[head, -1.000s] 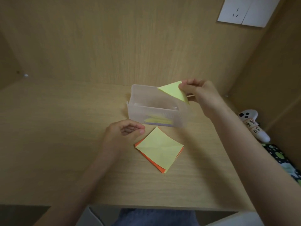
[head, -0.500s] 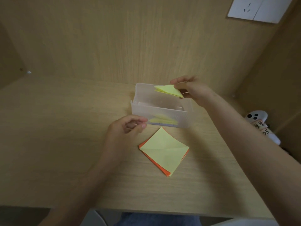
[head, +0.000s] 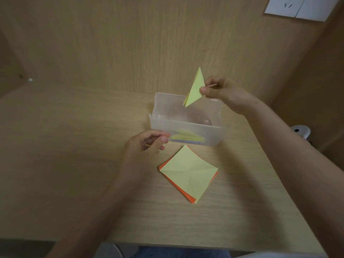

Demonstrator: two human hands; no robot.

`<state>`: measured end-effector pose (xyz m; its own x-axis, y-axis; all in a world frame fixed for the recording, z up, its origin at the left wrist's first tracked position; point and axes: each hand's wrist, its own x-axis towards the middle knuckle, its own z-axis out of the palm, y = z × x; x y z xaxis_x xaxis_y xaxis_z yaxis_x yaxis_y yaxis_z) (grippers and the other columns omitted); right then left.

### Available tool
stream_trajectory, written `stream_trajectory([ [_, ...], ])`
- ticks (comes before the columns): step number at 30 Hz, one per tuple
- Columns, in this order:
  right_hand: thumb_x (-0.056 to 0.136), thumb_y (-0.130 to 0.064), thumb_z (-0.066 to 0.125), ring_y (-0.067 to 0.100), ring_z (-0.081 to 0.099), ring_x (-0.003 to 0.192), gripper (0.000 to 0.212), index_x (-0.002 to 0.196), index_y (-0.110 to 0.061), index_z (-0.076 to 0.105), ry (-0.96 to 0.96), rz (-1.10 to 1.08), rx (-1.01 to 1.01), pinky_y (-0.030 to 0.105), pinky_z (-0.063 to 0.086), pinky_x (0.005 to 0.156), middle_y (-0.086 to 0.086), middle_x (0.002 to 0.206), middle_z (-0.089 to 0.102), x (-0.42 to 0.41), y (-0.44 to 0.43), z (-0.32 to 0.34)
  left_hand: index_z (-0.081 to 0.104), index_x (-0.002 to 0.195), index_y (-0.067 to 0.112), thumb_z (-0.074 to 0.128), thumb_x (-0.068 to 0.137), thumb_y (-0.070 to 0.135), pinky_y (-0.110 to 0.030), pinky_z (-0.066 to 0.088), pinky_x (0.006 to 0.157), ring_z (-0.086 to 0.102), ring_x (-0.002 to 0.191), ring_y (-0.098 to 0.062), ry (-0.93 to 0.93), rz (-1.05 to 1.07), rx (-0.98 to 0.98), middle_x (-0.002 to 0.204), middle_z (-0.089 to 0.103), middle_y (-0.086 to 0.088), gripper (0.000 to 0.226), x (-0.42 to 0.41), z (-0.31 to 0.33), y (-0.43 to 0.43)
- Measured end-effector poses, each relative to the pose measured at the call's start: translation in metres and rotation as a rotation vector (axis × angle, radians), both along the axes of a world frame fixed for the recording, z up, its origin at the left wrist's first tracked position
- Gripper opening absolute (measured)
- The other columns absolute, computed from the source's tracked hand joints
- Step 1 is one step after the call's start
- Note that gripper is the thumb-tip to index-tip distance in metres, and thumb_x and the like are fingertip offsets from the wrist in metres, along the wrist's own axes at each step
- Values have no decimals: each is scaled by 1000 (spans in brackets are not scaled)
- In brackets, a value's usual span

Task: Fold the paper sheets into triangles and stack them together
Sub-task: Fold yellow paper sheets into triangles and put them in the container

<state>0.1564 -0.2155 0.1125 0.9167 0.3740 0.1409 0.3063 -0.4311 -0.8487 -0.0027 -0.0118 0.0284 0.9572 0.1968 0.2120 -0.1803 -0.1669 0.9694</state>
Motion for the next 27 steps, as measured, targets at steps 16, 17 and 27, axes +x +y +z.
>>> stream_trajectory([
  [16,86,-2,62,-1,57,64,10,88,-13,63,214,348,-400,11,46,67,0,75,61,18,22,-29,71,81,24,57,90,12,-18,50,68,61,64,-1,35,-65,50,72,70,11,19,0,-15,-2],
  [17,87,-2,61,-2,57,62,11,87,-13,63,241,358,-403,12,46,65,0,76,61,19,22,-32,70,81,24,57,90,12,-18,50,68,61,64,-1,33,-65,51,71,70,12,20,0,-15,-1],
  [27,88,-5,60,7,57,71,13,80,-15,63,324,271,-518,15,47,69,-2,79,62,16,35,-44,71,81,22,56,91,11,-17,50,68,61,65,-2,22,-56,57,72,69,13,21,0,-15,-1],
])
